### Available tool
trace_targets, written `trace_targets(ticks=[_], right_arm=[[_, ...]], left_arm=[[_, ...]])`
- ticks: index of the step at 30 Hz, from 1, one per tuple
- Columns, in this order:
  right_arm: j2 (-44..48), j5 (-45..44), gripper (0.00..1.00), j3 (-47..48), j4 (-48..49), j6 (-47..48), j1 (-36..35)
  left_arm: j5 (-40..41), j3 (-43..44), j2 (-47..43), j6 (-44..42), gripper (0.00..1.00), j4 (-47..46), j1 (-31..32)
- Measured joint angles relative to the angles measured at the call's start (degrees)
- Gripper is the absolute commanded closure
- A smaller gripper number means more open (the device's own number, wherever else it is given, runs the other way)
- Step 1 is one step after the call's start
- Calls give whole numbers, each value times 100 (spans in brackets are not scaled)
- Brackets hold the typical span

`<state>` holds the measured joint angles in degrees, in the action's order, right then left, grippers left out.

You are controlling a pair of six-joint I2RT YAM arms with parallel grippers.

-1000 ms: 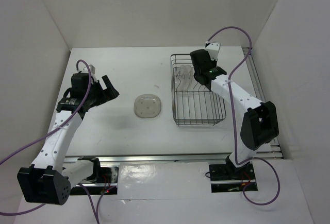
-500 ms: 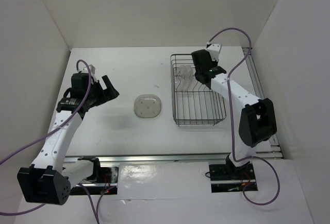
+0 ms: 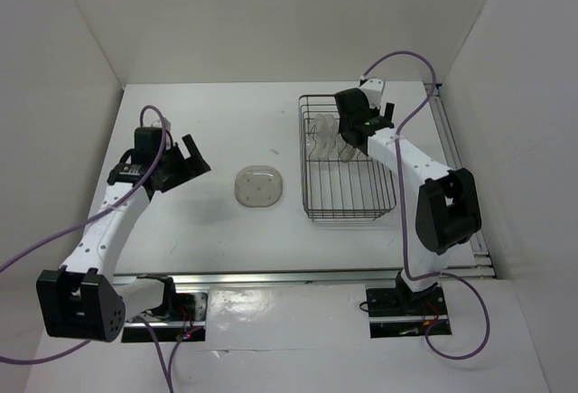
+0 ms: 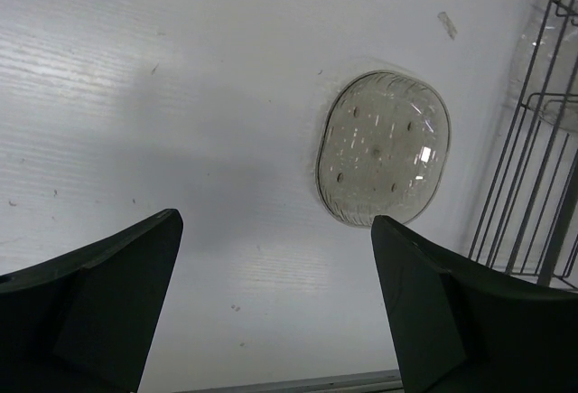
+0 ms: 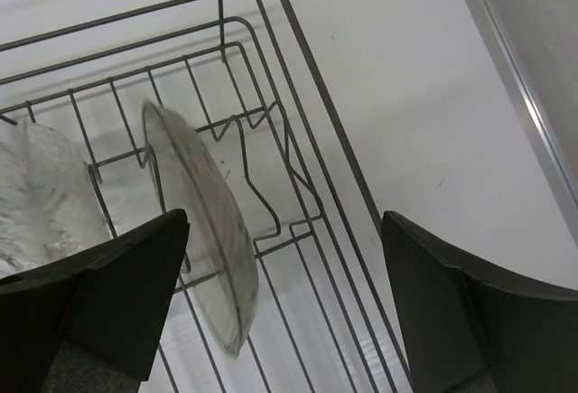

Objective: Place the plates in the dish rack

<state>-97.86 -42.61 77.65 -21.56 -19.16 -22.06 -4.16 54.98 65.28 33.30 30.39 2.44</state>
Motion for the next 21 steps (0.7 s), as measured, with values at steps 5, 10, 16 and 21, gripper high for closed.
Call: trace_targets(ticks=[5, 10, 16, 21], right_arm=[[-15, -4, 6, 7, 20, 39, 0], [28, -42, 4, 7, 2, 28, -35], [750, -24, 2, 7, -35, 39, -129], [1648, 55, 2, 7, -11, 92, -341]], left_arm=[[168, -94, 264, 466, 1, -15, 181], [376, -282, 859, 844, 1, -365, 726], [813, -116, 2430, 1099, 4, -710, 1648], [1137, 133, 3042, 1213, 18, -820, 1880]])
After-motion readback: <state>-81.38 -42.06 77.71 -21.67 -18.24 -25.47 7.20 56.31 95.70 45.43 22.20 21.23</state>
